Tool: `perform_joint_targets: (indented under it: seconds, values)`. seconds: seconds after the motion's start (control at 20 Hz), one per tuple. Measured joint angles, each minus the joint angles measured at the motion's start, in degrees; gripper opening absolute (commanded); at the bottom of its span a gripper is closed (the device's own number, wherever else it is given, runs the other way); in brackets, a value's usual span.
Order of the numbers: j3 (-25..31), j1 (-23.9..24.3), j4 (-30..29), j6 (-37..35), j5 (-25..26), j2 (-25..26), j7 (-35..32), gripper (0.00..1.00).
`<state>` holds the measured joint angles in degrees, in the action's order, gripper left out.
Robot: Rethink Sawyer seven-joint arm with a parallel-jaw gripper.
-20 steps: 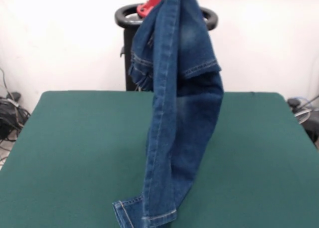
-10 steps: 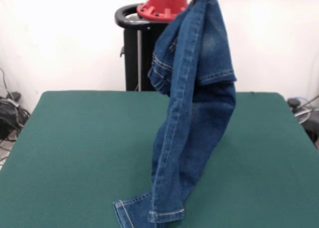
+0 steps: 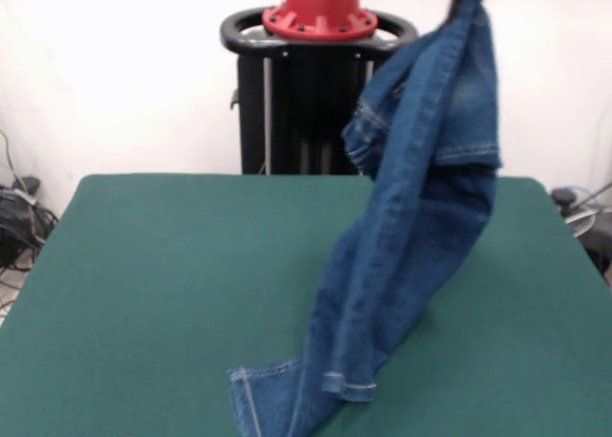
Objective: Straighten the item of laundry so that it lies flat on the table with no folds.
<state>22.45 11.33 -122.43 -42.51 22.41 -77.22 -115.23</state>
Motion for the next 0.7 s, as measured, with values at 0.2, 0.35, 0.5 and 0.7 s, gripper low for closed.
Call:
perform_joint_targets:
  seconds: [0.2,0.35,0.5,0.7]
  values:
    - [-0.9,-3.8,0.7,0.0,-0.5,0.8,-3.9,0.00]
    - [-2.4,-7.4,2.5,0.0,-0.4,3.3,-7.0,0.00]
    - [-3.8,-9.8,4.1,0.9,-0.3,6.1,-8.8,0.00]
    - [-6.5,-13.2,6.3,4.0,-0.3,10.7,-10.9,0.00]
